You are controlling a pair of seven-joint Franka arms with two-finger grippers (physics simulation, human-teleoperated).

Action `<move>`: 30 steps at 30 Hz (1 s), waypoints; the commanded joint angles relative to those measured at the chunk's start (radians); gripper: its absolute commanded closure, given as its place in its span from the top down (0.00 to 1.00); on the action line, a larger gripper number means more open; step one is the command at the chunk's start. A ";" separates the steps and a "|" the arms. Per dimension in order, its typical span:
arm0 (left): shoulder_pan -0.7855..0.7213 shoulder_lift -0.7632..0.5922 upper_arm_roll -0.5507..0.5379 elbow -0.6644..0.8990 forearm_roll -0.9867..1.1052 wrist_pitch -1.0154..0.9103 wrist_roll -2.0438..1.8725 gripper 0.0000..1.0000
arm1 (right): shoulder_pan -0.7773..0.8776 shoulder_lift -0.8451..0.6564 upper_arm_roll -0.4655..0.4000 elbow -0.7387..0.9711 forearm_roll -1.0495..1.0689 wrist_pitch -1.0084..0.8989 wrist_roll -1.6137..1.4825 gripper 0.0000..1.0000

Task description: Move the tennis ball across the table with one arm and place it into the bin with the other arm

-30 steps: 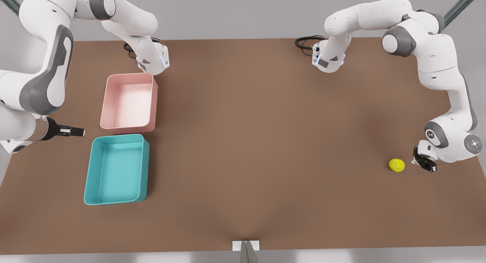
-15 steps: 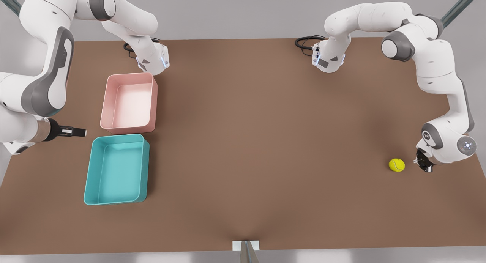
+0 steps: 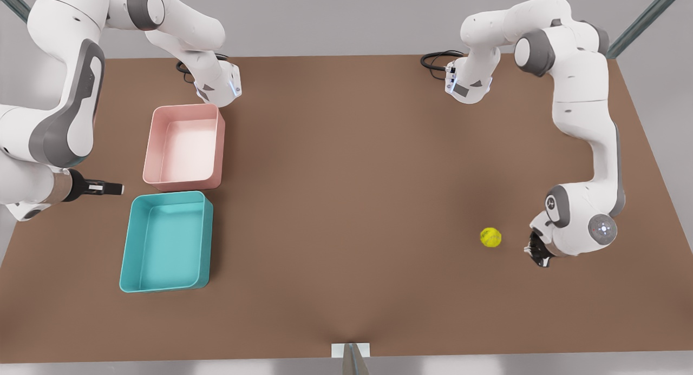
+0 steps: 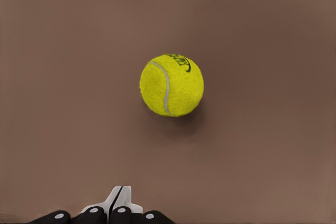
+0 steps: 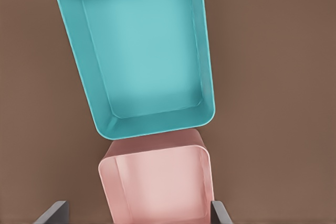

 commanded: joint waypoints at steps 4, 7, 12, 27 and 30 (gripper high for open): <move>-0.117 -0.255 0.002 0.006 0.096 -0.453 -1.743 0.30 | -0.001 0.004 0.000 0.001 0.000 -0.001 -0.002 1.00; -0.150 -0.303 -0.018 0.331 0.037 -0.872 -1.875 0.59 | 0.003 0.004 0.000 0.001 0.002 -0.001 -0.002 1.00; -0.182 -0.371 -0.035 0.327 -0.016 -0.889 -2.091 1.00 | -0.001 0.004 0.000 0.001 0.002 -0.002 -0.004 1.00; -0.179 -0.354 -0.052 0.287 -0.017 -0.884 -1.934 1.00 | 0.277 0.355 0.017 0.090 0.146 0.597 0.314 1.00; -0.174 -0.352 -0.052 0.285 -0.017 -0.883 -1.933 1.00 | 0.377 0.395 0.017 0.090 0.141 0.691 0.499 1.00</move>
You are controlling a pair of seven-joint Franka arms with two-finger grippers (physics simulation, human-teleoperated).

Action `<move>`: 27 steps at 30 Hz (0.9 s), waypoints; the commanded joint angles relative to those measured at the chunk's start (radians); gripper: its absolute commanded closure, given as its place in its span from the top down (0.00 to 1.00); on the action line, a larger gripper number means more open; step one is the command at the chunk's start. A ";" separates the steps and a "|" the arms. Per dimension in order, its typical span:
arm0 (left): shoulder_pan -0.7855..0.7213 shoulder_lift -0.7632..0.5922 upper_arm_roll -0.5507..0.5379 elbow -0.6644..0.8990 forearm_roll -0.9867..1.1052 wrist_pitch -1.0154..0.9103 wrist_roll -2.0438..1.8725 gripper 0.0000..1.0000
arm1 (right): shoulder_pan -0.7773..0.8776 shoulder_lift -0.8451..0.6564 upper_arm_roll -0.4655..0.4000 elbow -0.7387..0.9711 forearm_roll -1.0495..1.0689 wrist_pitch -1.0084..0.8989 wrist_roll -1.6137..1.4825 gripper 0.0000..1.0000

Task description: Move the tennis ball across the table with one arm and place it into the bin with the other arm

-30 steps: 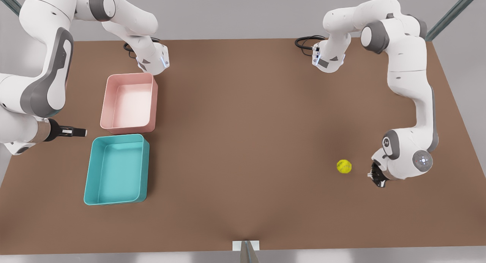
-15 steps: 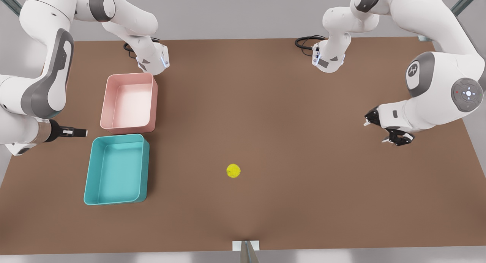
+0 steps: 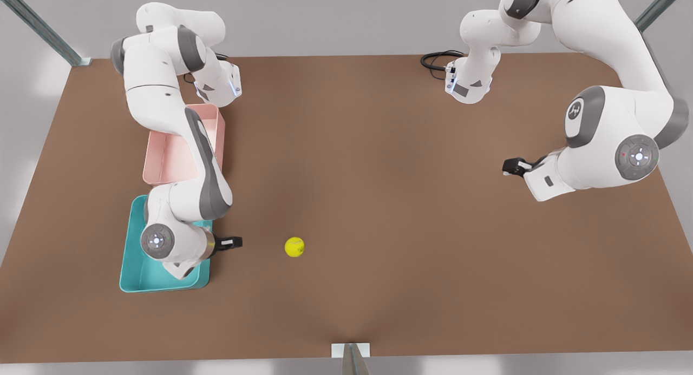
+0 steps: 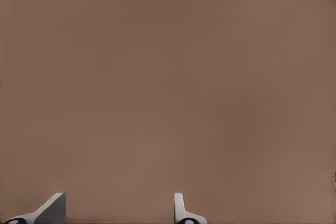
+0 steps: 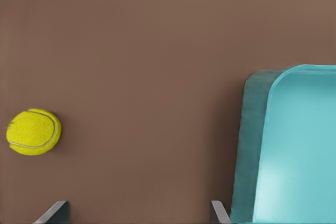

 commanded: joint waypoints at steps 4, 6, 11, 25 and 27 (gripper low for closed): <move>0.001 0.001 0.000 0.000 0.001 -0.009 -0.372 1.00 | 0.086 0.115 0.000 0.060 0.014 0.374 0.398 1.00; 0.001 0.001 0.000 0.000 0.001 -0.009 -0.372 1.00 | 0.129 0.153 -0.003 0.086 0.012 0.417 0.399 1.00; 0.001 0.001 0.000 -0.005 0.001 -0.009 -0.372 1.00 | 0.201 0.179 -0.003 0.064 0.006 0.433 0.408 1.00; 0.001 0.001 0.001 -0.006 0.001 -0.009 -0.372 1.00 | 0.255 0.191 -0.005 -0.107 -0.020 0.432 0.404 1.00; 0.001 0.001 0.001 -0.006 0.001 -0.009 -0.372 1.00 | 0.259 0.193 -0.005 -0.107 -0.020 0.432 0.401 1.00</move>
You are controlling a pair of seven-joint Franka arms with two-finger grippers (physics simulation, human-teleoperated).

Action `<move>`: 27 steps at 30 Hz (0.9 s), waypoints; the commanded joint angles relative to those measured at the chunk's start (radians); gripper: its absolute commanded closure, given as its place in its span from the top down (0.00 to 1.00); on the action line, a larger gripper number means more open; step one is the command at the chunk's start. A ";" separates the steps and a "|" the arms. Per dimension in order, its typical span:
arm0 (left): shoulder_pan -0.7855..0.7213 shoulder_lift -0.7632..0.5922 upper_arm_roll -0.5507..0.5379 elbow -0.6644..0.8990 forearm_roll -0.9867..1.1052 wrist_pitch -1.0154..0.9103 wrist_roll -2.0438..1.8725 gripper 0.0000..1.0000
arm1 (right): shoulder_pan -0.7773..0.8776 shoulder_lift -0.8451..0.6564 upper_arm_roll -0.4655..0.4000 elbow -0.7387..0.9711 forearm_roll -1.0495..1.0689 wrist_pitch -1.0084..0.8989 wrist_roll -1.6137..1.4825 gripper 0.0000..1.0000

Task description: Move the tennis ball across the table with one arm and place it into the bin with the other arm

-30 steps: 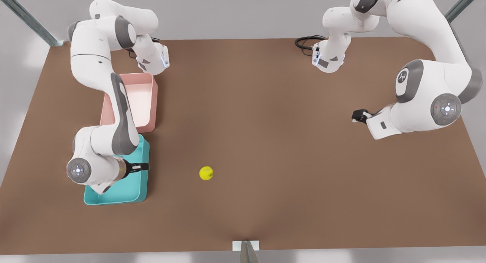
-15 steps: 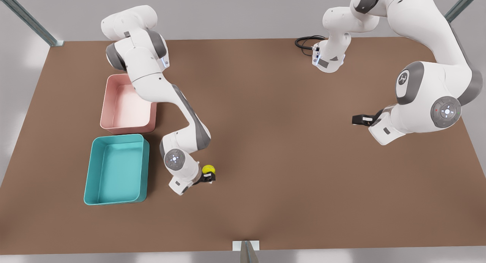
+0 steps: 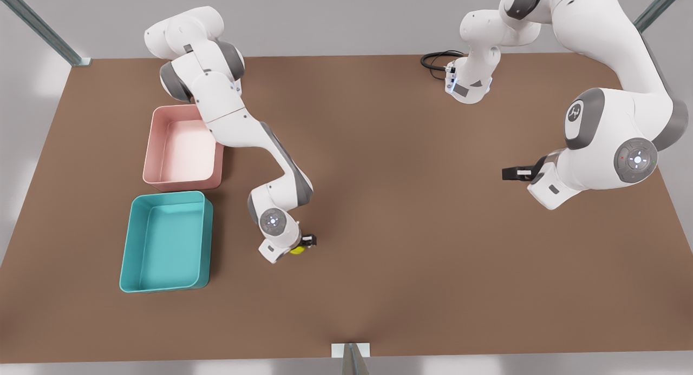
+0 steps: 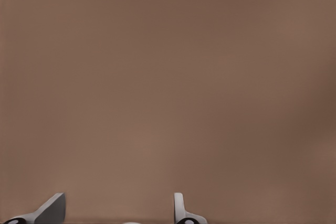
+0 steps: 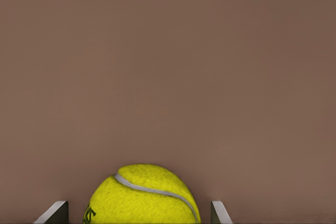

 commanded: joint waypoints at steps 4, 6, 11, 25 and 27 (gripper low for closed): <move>0.000 0.000 0.000 -0.006 0.000 -0.001 -0.083 1.00 | 0.007 0.002 -0.001 -0.009 -0.007 0.006 0.079 1.00; 0.000 -0.001 0.000 -0.006 0.000 -0.001 -0.083 1.00 | 0.009 0.002 -0.001 -0.022 -0.009 0.006 0.079 1.00; 0.000 -0.001 0.000 -0.006 0.000 -0.001 -0.083 1.00 | 0.010 0.012 -0.001 -0.029 -0.009 0.015 0.073 1.00; 0.000 0.000 0.000 -0.007 0.000 -0.002 -0.083 1.00 | -0.091 -0.167 -0.099 -0.018 -0.065 -0.092 -0.171 0.64; 0.000 -0.001 0.000 -0.007 0.000 -0.002 -0.083 1.00 | -0.158 -0.225 -0.136 -0.024 -0.084 -0.211 -0.387 0.64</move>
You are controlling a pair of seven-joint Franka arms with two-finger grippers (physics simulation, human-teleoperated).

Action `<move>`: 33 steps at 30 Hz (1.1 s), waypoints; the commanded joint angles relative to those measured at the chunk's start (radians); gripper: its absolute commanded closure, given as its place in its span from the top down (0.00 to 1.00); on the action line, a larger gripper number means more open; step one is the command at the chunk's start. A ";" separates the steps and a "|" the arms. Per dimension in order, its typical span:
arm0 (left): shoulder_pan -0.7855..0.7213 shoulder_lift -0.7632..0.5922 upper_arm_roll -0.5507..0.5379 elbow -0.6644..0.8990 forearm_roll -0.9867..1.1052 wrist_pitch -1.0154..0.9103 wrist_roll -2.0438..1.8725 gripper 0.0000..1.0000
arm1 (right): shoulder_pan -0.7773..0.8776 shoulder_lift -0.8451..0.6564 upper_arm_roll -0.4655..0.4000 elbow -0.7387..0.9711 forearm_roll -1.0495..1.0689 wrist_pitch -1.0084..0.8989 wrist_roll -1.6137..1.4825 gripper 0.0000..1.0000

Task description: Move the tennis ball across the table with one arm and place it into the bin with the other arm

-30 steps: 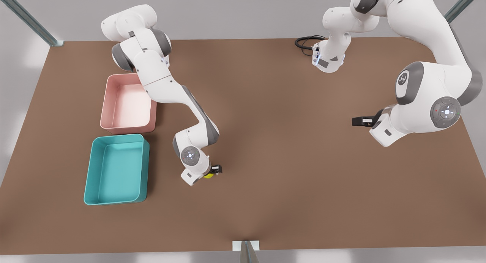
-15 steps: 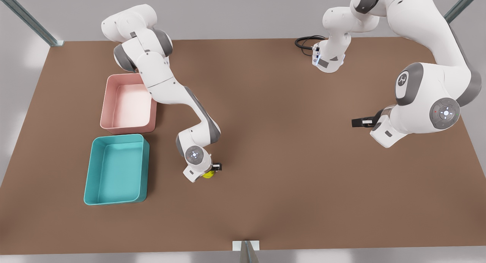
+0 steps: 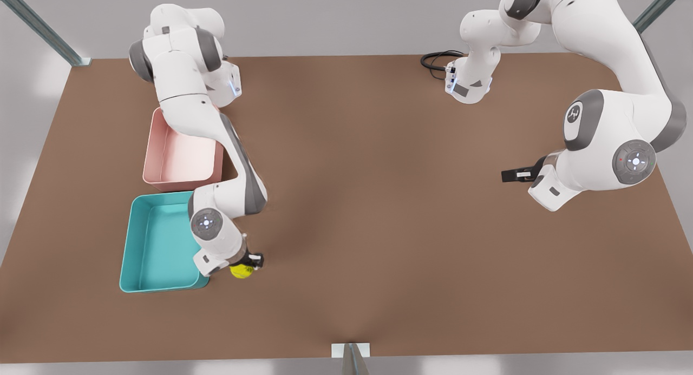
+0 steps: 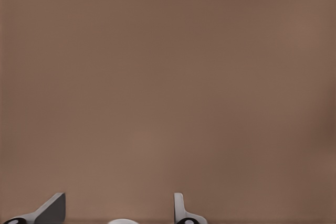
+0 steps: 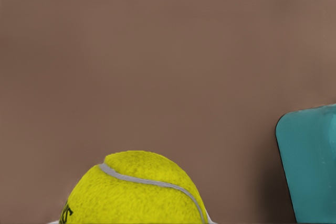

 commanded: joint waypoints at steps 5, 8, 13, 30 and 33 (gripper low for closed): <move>0.000 -0.001 0.000 0.000 0.000 -0.003 -0.018 1.00 | -0.239 -0.010 -0.125 0.004 -0.074 -0.263 -0.809 0.64; 0.000 0.000 0.000 -0.001 0.000 -0.003 -0.018 1.00 | -0.276 0.018 -0.124 -0.004 -0.047 -0.259 -0.792 0.64; 0.000 -0.001 0.000 -0.001 0.000 -0.003 -0.018 1.00 | -0.265 0.041 -0.114 -0.024 0.022 -0.265 -0.789 0.64; 0.000 -0.001 0.000 -0.001 0.000 -0.003 -0.018 1.00 | -0.336 -0.524 0.083 -0.024 -0.041 -0.846 -0.287 1.00; 0.000 -0.001 0.000 -0.001 0.000 -0.003 -0.018 1.00 | -0.343 -0.576 0.083 -0.079 -0.042 -0.843 -0.281 1.00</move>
